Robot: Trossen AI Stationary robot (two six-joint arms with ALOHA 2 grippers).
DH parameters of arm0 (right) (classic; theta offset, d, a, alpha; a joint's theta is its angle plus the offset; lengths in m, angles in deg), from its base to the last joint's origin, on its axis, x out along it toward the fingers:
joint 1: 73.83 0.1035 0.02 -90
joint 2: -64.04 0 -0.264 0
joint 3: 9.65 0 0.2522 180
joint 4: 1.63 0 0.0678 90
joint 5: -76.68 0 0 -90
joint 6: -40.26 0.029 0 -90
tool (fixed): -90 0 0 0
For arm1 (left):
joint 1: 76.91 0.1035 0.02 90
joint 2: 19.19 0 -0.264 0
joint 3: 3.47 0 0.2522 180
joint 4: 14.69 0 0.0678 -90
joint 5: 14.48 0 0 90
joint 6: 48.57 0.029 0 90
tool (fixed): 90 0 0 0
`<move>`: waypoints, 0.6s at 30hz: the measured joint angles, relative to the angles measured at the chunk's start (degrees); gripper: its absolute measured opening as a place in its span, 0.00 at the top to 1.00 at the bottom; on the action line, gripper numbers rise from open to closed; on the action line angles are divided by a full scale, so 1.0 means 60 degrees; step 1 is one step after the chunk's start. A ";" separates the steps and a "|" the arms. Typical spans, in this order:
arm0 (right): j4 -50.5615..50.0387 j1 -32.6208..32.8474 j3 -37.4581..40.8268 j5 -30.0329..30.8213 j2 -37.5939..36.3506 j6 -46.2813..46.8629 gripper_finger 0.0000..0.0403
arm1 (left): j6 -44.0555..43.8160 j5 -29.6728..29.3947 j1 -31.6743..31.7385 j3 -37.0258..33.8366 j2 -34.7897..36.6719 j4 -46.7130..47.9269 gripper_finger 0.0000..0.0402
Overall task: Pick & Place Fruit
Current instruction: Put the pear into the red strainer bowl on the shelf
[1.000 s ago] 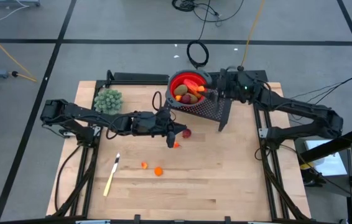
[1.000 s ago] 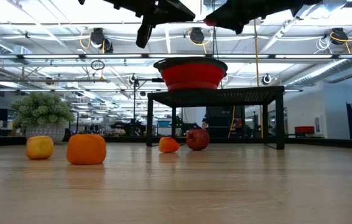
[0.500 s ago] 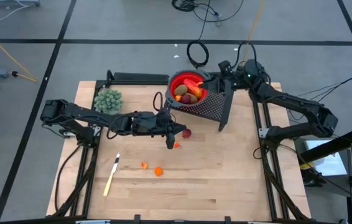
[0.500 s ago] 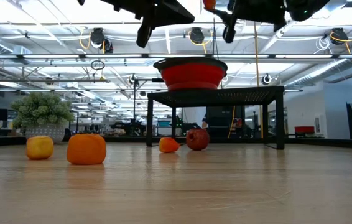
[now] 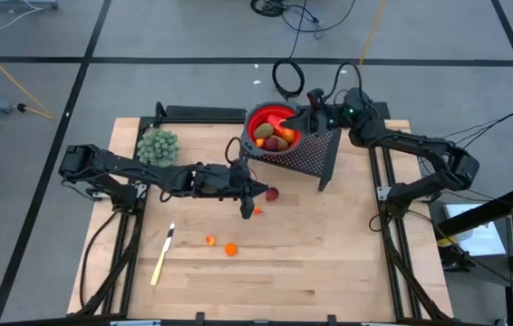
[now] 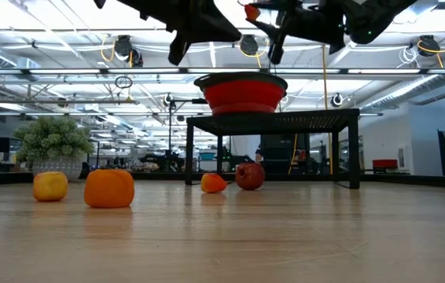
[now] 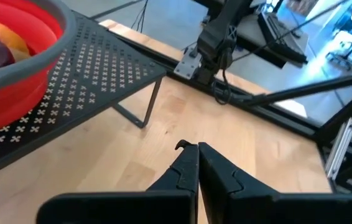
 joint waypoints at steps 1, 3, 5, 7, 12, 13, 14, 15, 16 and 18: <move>-0.0159 0.0000 0.0001 0.0029 0.0000 -0.0571 0.72 | 0.0112 0.0002 0.0000 0.0000 0.0000 0.0034 0.99; -0.0564 0.0004 0.0001 0.0238 -0.0014 -0.1781 0.72 | 0.0266 0.0006 0.0000 -0.0002 0.0000 0.0067 0.99; -0.1023 0.0004 0.0001 0.0513 -0.0048 -0.2804 0.72 | 0.0362 0.0009 0.0000 0.0000 0.0000 0.0132 0.99; -0.1337 0.0004 0.0004 0.0782 -0.0078 -0.3627 0.72 | 0.0408 0.0009 0.0000 -0.0004 0.0000 0.0142 0.99; -0.2014 -0.0010 0.0004 0.1332 -0.0074 -0.4755 0.72 | 0.0427 0.0031 0.0000 -0.0018 0.0346 0.0762 0.99; -0.2139 -0.0011 0.0004 0.1378 -0.0077 -0.4971 0.72 | 0.0444 0.0033 0.0000 -0.0015 0.0491 0.0878 0.99; -0.2265 -0.0009 0.0004 0.1503 -0.0086 -0.5169 0.72 | 0.0494 0.0035 0.0000 -0.0015 0.0680 0.1132 0.99; -0.2375 -0.0007 0.0004 0.1608 -0.0089 -0.5352 0.72 | 0.0565 0.0035 0.0000 -0.0015 0.0850 0.1382 1.00; -0.2510 -0.0007 0.0004 0.1728 -0.0089 -0.5512 0.72 | 0.0642 0.0031 -0.0015 -0.0015 0.0984 0.1479 1.00; -0.2705 -0.0007 0.0004 0.1890 -0.0078 -0.5783 0.72 | 0.0846 0.0035 -0.0029 -0.0015 0.1317 0.1776 0.99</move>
